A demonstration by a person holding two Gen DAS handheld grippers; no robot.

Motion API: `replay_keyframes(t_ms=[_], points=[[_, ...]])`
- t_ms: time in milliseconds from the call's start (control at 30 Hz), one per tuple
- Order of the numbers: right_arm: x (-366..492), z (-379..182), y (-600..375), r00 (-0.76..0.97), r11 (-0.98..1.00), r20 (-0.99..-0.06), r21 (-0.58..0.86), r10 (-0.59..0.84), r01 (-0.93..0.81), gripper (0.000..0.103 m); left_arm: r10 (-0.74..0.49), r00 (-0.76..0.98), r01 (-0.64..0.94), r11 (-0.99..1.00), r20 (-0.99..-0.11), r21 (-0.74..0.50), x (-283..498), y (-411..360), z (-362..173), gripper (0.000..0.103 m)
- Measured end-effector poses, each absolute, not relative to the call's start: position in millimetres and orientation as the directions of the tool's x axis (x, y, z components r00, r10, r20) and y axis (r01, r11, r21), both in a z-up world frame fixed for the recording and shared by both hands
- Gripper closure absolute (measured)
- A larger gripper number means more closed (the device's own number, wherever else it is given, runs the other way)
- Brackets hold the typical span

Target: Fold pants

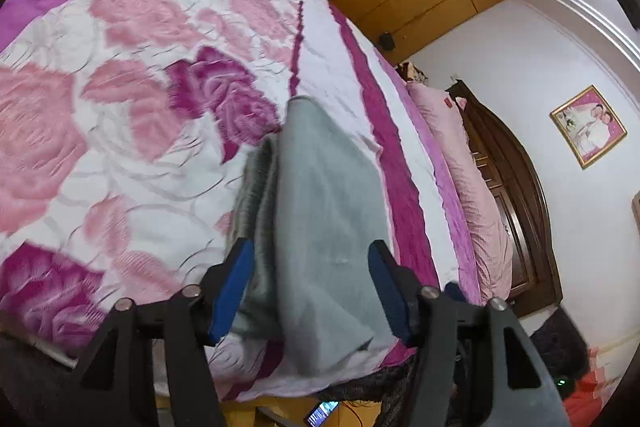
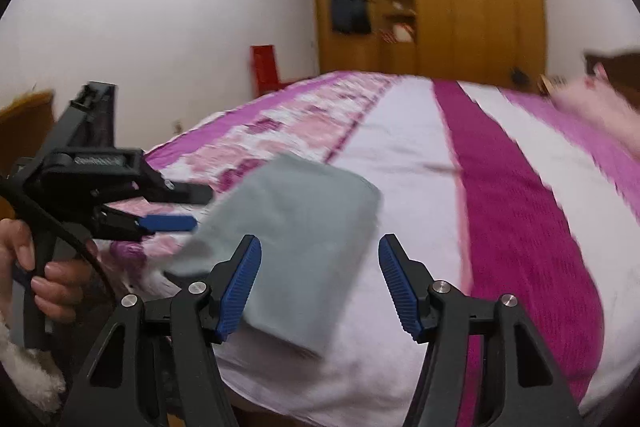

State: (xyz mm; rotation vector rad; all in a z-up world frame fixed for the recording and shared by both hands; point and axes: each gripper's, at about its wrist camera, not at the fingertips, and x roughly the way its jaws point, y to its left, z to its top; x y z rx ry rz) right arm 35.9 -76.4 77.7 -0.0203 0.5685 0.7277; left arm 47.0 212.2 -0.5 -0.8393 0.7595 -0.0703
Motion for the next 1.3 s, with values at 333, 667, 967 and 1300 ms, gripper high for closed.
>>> replay_keyframes(t_ms=[333,667,967,1300], points=[[50,45,-107,0.569,0.768,-0.537,0.280,0.622,-0.576,0.043,-0.243,0.724,-0.264,0.766,-0.645,-0.586,84,205,3,0.096],[51,29,-117,0.532,0.757,-0.556,0.331,0.639,-0.564,0.043,-0.233,0.654,-0.297,0.796,-0.720,-0.528,100,201,-12,0.085],[-10,31,-115,0.802,0.886,-0.406,0.047,0.439,-0.462,0.043,-0.213,0.686,-0.215,0.855,-0.696,-0.473,106,175,59,0.094],[-28,38,-54,0.766,0.818,-0.379,-0.037,0.520,-0.574,0.041,-0.306,0.610,-0.068,0.899,-0.731,-0.433,151,118,109,0.094]])
